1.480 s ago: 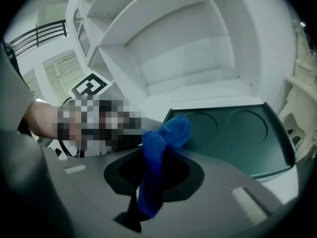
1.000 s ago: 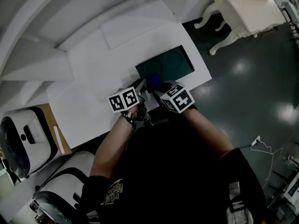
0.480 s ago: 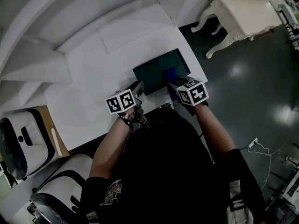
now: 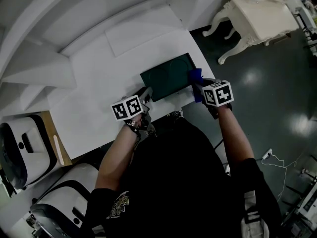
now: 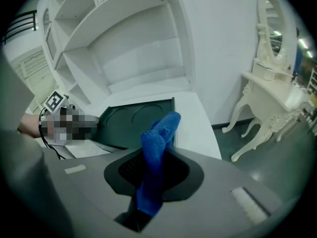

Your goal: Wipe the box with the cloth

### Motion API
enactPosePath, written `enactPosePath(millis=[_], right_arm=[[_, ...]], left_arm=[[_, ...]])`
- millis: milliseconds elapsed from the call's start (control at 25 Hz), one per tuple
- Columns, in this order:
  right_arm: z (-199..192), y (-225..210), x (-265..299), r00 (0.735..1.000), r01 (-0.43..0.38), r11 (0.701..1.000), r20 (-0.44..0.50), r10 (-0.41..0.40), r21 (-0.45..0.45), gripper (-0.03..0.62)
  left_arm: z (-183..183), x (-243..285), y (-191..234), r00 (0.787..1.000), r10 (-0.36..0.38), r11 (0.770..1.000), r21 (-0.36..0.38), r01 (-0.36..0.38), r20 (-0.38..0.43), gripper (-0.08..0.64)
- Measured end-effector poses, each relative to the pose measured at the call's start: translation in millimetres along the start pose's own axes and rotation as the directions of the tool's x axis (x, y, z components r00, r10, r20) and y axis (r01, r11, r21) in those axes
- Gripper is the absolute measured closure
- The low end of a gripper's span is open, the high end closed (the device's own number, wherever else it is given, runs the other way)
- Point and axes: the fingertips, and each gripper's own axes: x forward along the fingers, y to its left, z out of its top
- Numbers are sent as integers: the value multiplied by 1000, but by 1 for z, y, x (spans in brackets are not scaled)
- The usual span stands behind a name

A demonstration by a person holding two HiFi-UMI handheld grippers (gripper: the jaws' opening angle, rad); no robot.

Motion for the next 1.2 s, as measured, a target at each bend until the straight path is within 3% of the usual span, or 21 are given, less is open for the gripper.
enactPosePath(millis=[440,760,1200], right_arm=[[5,6,0,999,21,999,-28,-22,-41,502],[67,91,20,991,-122,975,22,129,-183,501],[105,174,80,969,-248,917,-61,241,-313,500]], left_arm=[[0,1,0,1000,-11,1000,-13,11,5,437],[0,0,0,1000,-8,1000,-13,8,23,437],[1,-1,-2,1000,4,1000,9,-5,23,437]])
